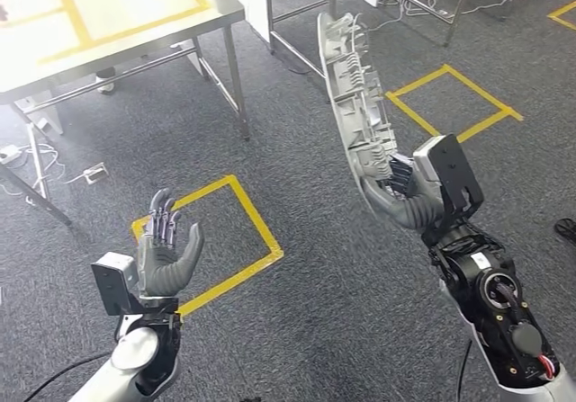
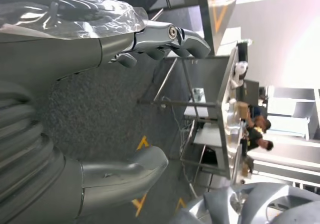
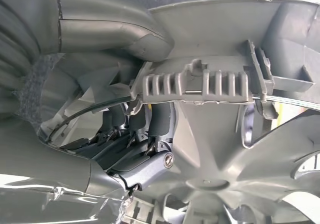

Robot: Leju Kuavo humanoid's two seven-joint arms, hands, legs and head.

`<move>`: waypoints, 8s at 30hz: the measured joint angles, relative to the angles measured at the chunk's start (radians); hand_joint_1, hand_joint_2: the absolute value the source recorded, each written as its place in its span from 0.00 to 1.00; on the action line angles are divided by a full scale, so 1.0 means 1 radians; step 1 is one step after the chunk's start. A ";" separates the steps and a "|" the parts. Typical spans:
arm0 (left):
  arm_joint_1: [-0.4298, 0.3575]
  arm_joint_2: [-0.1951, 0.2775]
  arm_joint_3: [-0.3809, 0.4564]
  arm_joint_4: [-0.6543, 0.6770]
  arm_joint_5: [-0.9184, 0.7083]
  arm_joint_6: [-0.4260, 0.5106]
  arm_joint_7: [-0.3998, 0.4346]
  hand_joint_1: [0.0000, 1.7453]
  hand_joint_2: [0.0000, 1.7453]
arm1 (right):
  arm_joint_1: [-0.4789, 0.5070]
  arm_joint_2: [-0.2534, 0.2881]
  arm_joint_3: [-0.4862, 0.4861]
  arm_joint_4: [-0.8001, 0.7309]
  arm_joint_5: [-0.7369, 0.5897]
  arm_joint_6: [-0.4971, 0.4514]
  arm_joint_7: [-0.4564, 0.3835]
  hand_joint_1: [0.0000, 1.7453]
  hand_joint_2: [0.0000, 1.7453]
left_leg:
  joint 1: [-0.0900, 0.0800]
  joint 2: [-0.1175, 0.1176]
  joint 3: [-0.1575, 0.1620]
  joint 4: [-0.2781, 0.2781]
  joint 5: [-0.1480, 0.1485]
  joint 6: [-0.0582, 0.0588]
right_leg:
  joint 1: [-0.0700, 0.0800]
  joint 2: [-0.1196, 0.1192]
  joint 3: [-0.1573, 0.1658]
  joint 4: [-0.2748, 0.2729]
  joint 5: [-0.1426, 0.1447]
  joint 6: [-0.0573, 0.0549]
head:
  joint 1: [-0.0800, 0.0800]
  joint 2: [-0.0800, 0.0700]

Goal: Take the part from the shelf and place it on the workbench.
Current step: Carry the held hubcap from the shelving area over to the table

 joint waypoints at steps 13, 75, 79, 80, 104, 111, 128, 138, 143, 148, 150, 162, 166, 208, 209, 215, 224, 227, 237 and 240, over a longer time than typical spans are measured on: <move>0.015 0.004 0.016 -0.044 -0.007 0.000 0.017 0.00 1.00 | -0.010 -0.004 -0.001 0.000 -0.004 0.013 0.003 1.00 1.00 | -0.007 -0.098 0.080 -0.141 0.034 0.059 | 0.006 0.078 -0.133 0.290 -0.120 0.039 | 0.027 0.000; -0.011 -0.026 0.019 -0.072 0.047 -0.036 0.033 0.00 1.00 | -0.002 -0.008 -0.006 -0.002 -0.021 -0.006 0.009 1.00 1.00 | -0.011 -0.065 0.083 -0.133 0.018 0.039 | 0.012 0.089 -0.014 0.004 0.006 0.013 | 0.023 0.000; -0.019 -0.027 0.019 -0.066 0.050 -0.051 0.026 0.00 1.00 | 0.003 -0.008 -0.006 -0.002 -0.017 -0.015 0.008 1.00 1.00 | -0.015 -0.065 0.080 -0.125 0.012 0.049 | 0.008 0.089 -0.011 0.000 0.005 0.018 | 0.019 0.000; -0.021 -0.027 0.019 -0.064 0.050 -0.055 0.024 0.00 1.00 | 0.003 -0.008 -0.006 -0.002 -0.016 -0.017 0.008 1.00 1.00 | -0.016 -0.065 0.081 -0.126 0.011 0.050 | 0.008 0.089 -0.010 -0.002 0.006 0.020 | 0.018 0.000; -0.070 -0.048 0.013 0.007 0.057 -0.084 0.002 0.00 1.00 | 0.024 -0.014 -0.022 -0.013 -0.002 -0.034 0.006 1.00 1.00 | 0.023 -0.066 0.275 -0.365 0.054 0.063 | -0.014 0.095 -0.069 0.022 0.034 0.050 | 0.017 0.000; -0.062 -0.053 0.012 0.016 0.060 -0.077 0.004 0.00 1.00 | 0.025 -0.017 -0.023 -0.010 -0.002 -0.034 0.005 1.00 1.00 | 0.106 -0.059 0.276 -0.235 -0.059 -0.052 | -0.076 0.092 -0.111 0.064 0.072 0.158 | 0.053 0.000; -0.059 -0.045 0.001 0.016 0.060 -0.073 0.005 0.00 1.00 | 0.066 -0.019 -0.023 0.000 -0.003 -0.031 0.002 1.00 1.00 | -0.071 -0.037 0.078 -0.071 -0.009 0.157 | 0.019 0.099 -0.039 0.003 0.040 0.051 | -0.065 0.000; -0.058 -0.049 -0.004 0.016 0.059 -0.069 0.003 0.00 1.00 | 0.036 -0.021 -0.030 -0.003 -0.003 -0.030 -0.004 1.00 1.00 | -0.049 -0.047 0.131 -0.159 -0.002 0.099 | 0.032 0.085 -0.180 0.311 -0.103 0.062 | -0.023 0.000; -0.057 -0.050 -0.004 0.016 0.059 -0.068 0.003 0.00 1.00 | 0.033 -0.021 -0.030 -0.002 -0.003 -0.029 -0.006 1.00 1.00 | -0.050 -0.050 0.140 -0.132 -0.030 0.089 | 0.025 0.085 -0.089 0.097 0.035 0.066 | -0.009 0.000; -0.059 -0.048 -0.004 0.016 0.060 -0.065 0.000 0.00 1.00 | 0.027 -0.021 -0.030 -0.003 -0.003 -0.027 -0.010 1.00 1.00 | -0.055 -0.052 0.114 -0.101 -0.045 0.072 | 0.018 0.088 -0.059 0.037 0.028 0.030 | -0.012 0.000; -0.060 -0.046 -0.004 0.015 0.060 -0.060 -0.002 0.00 1.00 | 0.024 -0.021 -0.030 -0.003 -0.003 -0.025 -0.011 1.00 1.00 | -0.048 -0.050 0.075 -0.023 -0.086 0.050 | 0.008 0.085 -0.055 0.034 0.026 0.019 | -0.019 0.000; -0.050 -0.044 -0.004 0.009 0.056 -0.041 -0.004 0.00 1.00 | 0.017 -0.021 -0.029 -0.004 -0.003 -0.020 -0.014 1.00 1.00 | -0.008 -0.040 0.086 -0.117 -0.001 0.028 | -0.013 0.084 -0.044 0.022 0.022 0.051 | -0.049 0.000; -0.050 -0.044 -0.004 0.002 0.053 -0.040 -0.004 0.00 1.00 | 0.016 -0.021 -0.029 -0.004 -0.004 -0.019 -0.014 1.00 1.00 | -0.007 -0.040 0.095 -0.131 0.007 0.057 | -0.011 0.082 -0.101 0.147 -0.054 0.058 | -0.027 0.000; -0.045 -0.040 -0.004 -0.001 0.048 -0.052 -0.008 0.00 1.00 | 0.023 -0.021 -0.030 -0.015 -0.004 -0.023 -0.012 1.00 1.00 | 0.013 -0.050 0.079 -0.115 0.003 0.029 | -0.022 0.079 -0.010 -0.019 0.024 0.063 | 0.025 0.000; -0.045 -0.040 -0.004 -0.001 0.048 -0.052 -0.008 0.00 1.00 | 0.023 -0.021 -0.030 -0.015 -0.004 -0.023 -0.011 1.00 1.00 | 0.013 -0.050 0.079 -0.116 0.003 0.028 | -0.021 0.080 -0.010 -0.019 0.024 0.064 | 0.025 0.000; -0.045 -0.040 -0.004 -0.001 0.047 -0.052 -0.006 0.00 1.00 | 0.023 -0.021 -0.030 -0.015 -0.004 -0.024 -0.011 1.00 1.00 | 0.014 -0.049 0.083 -0.119 0.003 0.028 | -0.018 0.080 -0.011 -0.017 0.023 0.064 | 0.025 0.000; -0.044 -0.040 -0.004 -0.001 0.047 -0.052 0.003 0.00 1.00 | 0.028 -0.021 -0.031 -0.015 -0.004 -0.026 -0.008 1.00 1.00 | 0.014 -0.049 0.084 -0.121 0.004 0.027 | -0.018 0.080 -0.011 -0.015 0.023 0.064 | 0.025 0.000; -0.044 -0.040 -0.004 -0.001 0.047 -0.053 0.006 0.00 1.00 | 0.030 -0.021 -0.031 -0.017 -0.001 -0.027 -0.004 1.00 1.00 | 0.014 -0.048 0.084 -0.121 0.004 0.027 | -0.018 0.080 -0.011 -0.015 0.023 0.064 | 0.025 0.000; -0.034 -0.038 -0.004 -0.010 0.047 -0.054 0.017 0.00 1.00 | 0.035 -0.021 -0.031 -0.023 0.000 -0.027 0.003 1.00 1.00 | 0.014 -0.048 0.084 -0.121 0.004 0.027 | -0.018 0.080 -0.011 -0.015 0.022 0.064 | 0.026 0.000; -0.033 -0.038 -0.004 -0.011 0.047 -0.054 0.018 0.00 1.00 | 0.035 -0.021 -0.031 -0.023 0.000 -0.027 0.003 1.00 1.00 | 0.014 -0.048 0.084 -0.121 0.004 0.027 | -0.018 0.080 -0.011 -0.015 0.022 0.064 | 0.026 0.000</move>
